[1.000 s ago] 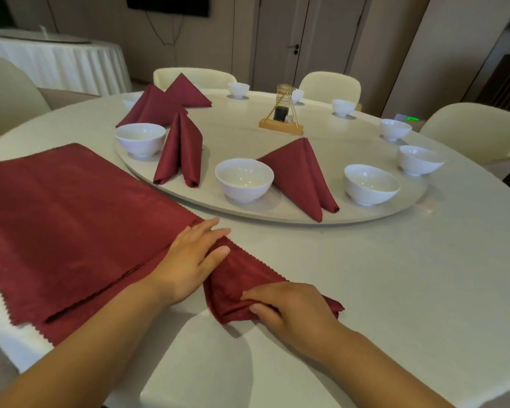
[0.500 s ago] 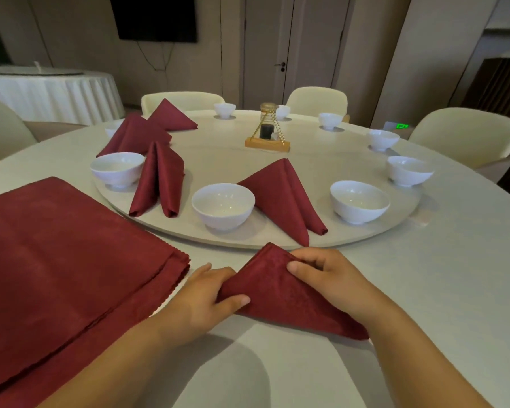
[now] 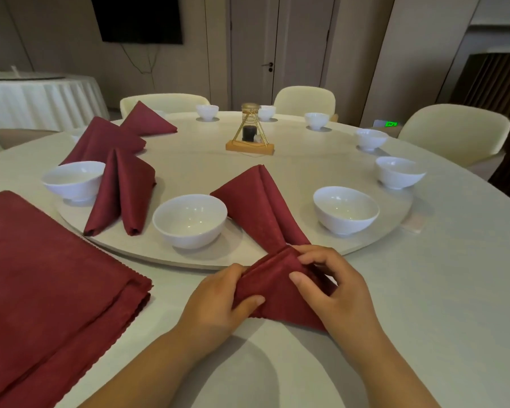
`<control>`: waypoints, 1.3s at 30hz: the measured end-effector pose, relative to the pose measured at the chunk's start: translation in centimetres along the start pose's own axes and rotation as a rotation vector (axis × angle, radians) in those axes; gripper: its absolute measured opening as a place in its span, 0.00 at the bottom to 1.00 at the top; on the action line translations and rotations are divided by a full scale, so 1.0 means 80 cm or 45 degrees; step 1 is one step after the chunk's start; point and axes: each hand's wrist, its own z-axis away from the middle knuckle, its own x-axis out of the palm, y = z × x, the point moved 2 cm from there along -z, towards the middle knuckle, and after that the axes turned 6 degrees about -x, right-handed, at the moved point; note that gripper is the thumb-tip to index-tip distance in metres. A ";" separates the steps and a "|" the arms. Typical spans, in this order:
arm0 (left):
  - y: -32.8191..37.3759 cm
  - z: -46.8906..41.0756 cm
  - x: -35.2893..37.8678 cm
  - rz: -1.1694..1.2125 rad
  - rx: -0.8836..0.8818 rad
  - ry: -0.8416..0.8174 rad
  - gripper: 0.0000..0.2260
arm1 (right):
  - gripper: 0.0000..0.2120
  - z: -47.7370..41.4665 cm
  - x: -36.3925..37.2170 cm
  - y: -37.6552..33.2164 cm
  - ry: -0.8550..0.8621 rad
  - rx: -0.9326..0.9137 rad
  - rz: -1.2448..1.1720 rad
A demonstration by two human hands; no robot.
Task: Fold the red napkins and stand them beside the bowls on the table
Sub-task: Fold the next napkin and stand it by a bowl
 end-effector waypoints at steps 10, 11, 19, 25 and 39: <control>-0.018 0.008 -0.009 0.122 0.129 0.301 0.26 | 0.08 -0.002 -0.001 0.014 0.022 0.056 0.067; -0.020 0.007 -0.010 0.084 0.102 0.289 0.31 | 0.07 -0.001 -0.001 0.015 0.025 0.057 0.068; -0.028 0.001 -0.016 -0.030 -0.046 0.186 0.36 | 0.06 0.000 -0.002 0.018 0.068 0.076 0.048; -0.033 0.002 -0.023 -0.165 -0.132 0.181 0.38 | 0.08 0.000 -0.004 0.014 0.077 0.059 0.052; -0.051 0.009 -0.049 -0.562 -0.200 0.551 0.18 | 0.08 0.001 -0.003 0.008 0.024 0.125 -0.003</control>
